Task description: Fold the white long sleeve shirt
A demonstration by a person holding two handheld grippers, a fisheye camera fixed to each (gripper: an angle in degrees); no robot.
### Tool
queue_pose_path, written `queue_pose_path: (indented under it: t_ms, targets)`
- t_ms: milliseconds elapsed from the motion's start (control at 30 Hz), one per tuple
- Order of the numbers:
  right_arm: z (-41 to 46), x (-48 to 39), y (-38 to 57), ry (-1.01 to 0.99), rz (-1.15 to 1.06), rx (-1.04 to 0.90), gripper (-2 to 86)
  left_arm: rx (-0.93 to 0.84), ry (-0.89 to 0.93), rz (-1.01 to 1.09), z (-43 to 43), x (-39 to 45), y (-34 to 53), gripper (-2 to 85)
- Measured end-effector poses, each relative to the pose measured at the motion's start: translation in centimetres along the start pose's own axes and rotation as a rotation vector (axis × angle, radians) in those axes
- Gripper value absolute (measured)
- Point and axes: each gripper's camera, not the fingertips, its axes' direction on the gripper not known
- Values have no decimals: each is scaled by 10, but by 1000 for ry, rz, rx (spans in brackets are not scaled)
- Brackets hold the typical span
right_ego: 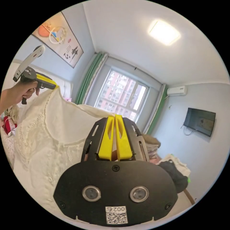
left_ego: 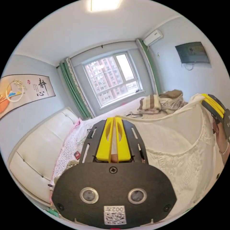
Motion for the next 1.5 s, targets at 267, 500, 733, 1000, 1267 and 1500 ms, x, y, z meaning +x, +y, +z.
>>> queue_pose_path:
  t_ms: [267, 500, 733, 1000, 1267, 1500]
  targets:
    - [214, -30, 150, -339, 128, -415, 77, -517, 309, -278, 265, -7, 64, -8]
    - [206, -12, 257, -362, 174, -494, 69, -476, 369, -460, 286, -52, 135, -13]
    - [187, -15, 303, -368, 166, -503, 62, -458, 390, -616, 271, -126, 154, -10]
    - [238, -64, 258, -423, 107, -444, 92, -371, 420, -500, 289, -92, 113, 34]
    - [376, -141, 228, -374, -16, -647, 112, -424, 138, -357, 363, -24, 57, 111]
    - [439, -157, 256, -252, -133, -883, 65, -578, -99, -200, 409, 6, 44, 31]
